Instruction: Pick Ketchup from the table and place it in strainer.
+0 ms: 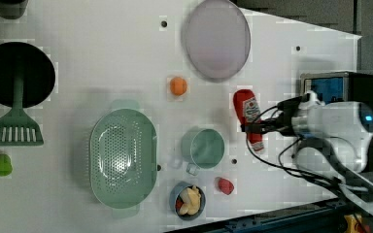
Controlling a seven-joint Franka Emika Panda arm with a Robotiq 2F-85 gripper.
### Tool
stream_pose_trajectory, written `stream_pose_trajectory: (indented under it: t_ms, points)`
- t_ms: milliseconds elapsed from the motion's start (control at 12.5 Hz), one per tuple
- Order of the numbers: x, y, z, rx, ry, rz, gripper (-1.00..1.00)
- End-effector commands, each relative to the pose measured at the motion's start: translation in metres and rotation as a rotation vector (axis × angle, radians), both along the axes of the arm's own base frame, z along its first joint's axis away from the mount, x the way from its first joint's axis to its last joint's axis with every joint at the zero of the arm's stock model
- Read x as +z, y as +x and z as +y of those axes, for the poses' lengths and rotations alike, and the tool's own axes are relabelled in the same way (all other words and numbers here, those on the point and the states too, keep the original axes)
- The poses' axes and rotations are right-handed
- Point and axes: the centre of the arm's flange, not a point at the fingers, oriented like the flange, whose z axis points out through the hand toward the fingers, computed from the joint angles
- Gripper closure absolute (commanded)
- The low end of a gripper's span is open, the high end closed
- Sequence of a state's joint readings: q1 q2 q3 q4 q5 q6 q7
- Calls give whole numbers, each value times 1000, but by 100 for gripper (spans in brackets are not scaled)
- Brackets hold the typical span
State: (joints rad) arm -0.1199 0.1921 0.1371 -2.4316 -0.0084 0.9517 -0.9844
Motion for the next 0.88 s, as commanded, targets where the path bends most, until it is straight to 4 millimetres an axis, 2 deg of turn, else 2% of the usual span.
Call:
stream_pose_trajectory:
  t_ms: [80, 240, 480, 640, 880]
  points:
    - [106, 19, 19, 37, -22, -120, -21]
    - [146, 8, 44, 4, -45, -90, -21]
    - [187, -8, 98, -21, -80, -90, -21]
    - [198, -17, 143, -53, -81, -120, -21]
    - [191, -39, 212, -133, -72, -117, -21]
